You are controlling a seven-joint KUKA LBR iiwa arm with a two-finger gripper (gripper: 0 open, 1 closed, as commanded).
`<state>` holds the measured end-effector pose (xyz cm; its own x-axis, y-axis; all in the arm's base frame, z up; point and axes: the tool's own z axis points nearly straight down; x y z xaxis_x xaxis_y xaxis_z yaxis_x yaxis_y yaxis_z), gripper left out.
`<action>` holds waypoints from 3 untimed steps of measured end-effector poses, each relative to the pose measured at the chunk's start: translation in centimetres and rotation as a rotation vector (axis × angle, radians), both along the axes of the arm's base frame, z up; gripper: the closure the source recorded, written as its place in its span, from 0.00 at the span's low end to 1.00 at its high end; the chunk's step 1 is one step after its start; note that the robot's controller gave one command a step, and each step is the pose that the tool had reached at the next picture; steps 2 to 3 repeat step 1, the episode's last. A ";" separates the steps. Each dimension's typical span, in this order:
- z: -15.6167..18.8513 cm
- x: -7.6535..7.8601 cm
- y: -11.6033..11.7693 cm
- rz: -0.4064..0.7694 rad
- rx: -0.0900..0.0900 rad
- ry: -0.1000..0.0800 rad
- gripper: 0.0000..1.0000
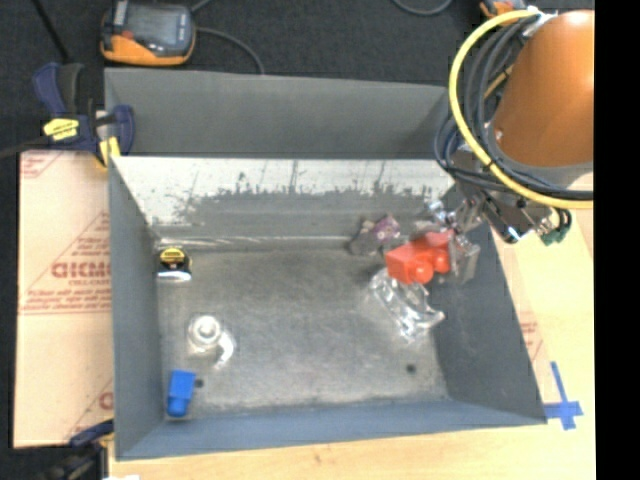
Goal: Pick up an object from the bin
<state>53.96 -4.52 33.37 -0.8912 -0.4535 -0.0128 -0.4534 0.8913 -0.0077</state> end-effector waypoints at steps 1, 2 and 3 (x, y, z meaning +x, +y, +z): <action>-2.0 2.4 -1.6 0.207 -0.002 0.009 1.00; -2.0 2.4 -1.6 0.207 -0.002 0.009 1.00; -2.0 2.4 -1.6 0.207 -0.002 0.009 1.00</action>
Offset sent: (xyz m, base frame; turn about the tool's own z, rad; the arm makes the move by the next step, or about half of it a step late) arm 0.0225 -0.0144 -0.0198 -0.2099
